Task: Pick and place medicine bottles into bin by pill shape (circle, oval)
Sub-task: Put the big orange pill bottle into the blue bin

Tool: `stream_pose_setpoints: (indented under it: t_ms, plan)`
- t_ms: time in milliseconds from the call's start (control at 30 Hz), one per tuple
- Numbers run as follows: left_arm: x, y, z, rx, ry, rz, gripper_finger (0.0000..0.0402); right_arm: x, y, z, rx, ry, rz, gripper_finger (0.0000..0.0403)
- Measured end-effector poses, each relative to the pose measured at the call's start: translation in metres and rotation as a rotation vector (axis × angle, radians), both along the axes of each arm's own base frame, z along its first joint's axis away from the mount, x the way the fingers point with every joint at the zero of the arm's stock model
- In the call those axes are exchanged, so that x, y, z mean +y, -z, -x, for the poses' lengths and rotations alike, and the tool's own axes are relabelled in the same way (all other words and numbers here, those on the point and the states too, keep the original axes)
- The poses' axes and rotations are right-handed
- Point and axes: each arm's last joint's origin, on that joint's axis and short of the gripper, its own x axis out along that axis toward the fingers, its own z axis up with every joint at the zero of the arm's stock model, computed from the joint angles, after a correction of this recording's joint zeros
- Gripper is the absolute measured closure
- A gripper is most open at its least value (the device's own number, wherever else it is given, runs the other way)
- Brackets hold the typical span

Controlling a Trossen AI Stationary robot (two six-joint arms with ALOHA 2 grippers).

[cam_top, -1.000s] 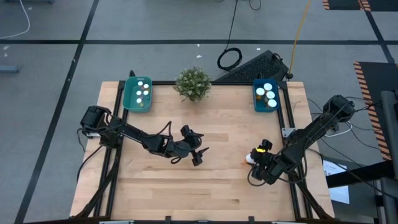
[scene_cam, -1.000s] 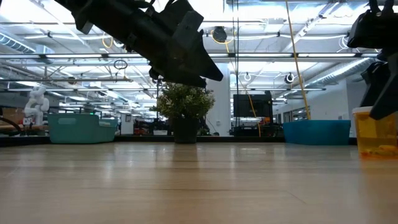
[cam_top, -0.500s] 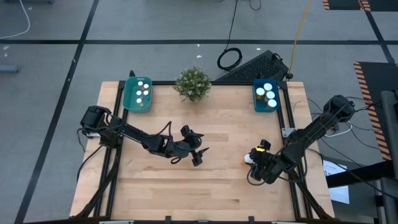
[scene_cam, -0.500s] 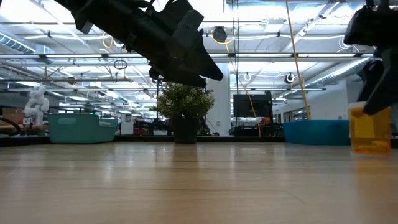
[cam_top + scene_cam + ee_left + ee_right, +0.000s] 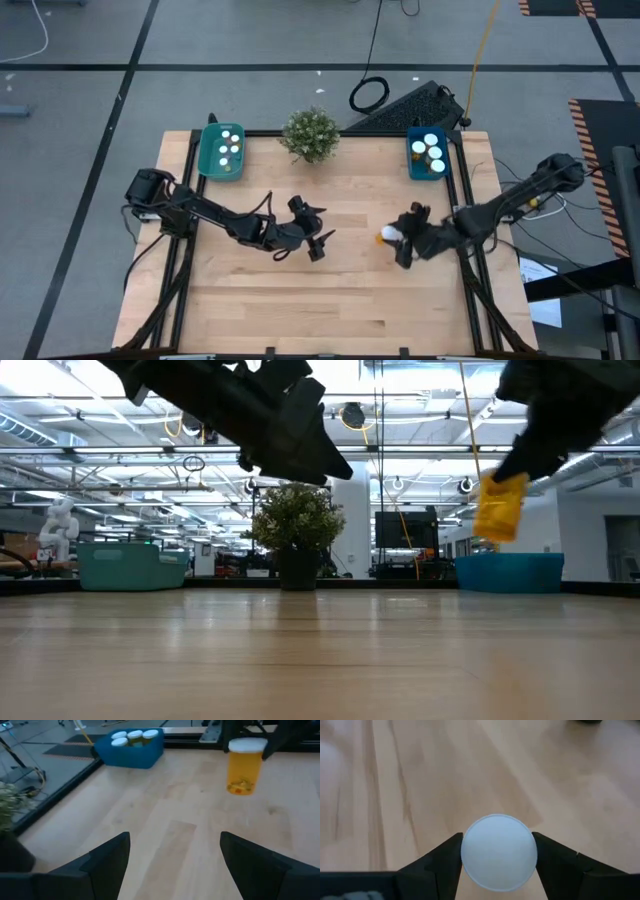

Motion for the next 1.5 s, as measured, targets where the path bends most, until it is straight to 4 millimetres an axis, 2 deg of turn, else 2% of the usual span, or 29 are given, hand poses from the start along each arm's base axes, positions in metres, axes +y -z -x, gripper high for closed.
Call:
stream_pose_setpoints:
  t_ms: [167, 400, 600, 800, 1033, 1200, 1500]
  plan:
    - [0.008, -0.011, 0.004, 0.000, -0.014, -0.014, 0.0092, -0.026, -0.020, 0.001, -0.098, 0.031, -0.001, 0.0190]
    - [0.021, -0.012, 0.002, 0.015, -0.014, -0.018, 0.0092, -0.067, -0.047, 0.009, -0.147, 0.132, 0.097, 0.0190]
    - [0.030, -0.011, 0.001, 0.016, -0.017, -0.002, 0.0092, -0.105, -0.066, 0.020, -0.049, 0.255, 0.230, 0.0190]
    - [0.031, -0.009, 0.002, 0.035, -0.029, 0.017, 0.0092, -0.133, -0.065, 0.032, 0.063, 0.341, 0.252, 0.0190]
    - [0.031, -0.008, 0.002, 0.042, -0.022, 0.033, 0.0092, -0.147, -0.064, 0.038, 0.065, 0.405, 0.190, 0.0190]
    - [0.033, -0.010, 0.001, 0.037, -0.013, 0.010, 0.0092, -0.148, -0.066, 0.036, 0.012, 0.422, 0.184, 0.0190]
    - [0.038, -0.010, 0.000, 0.032, -0.002, 0.016, 0.0092, -0.146, -0.061, 0.038, 0.067, 0.416, 0.172, 0.0190]
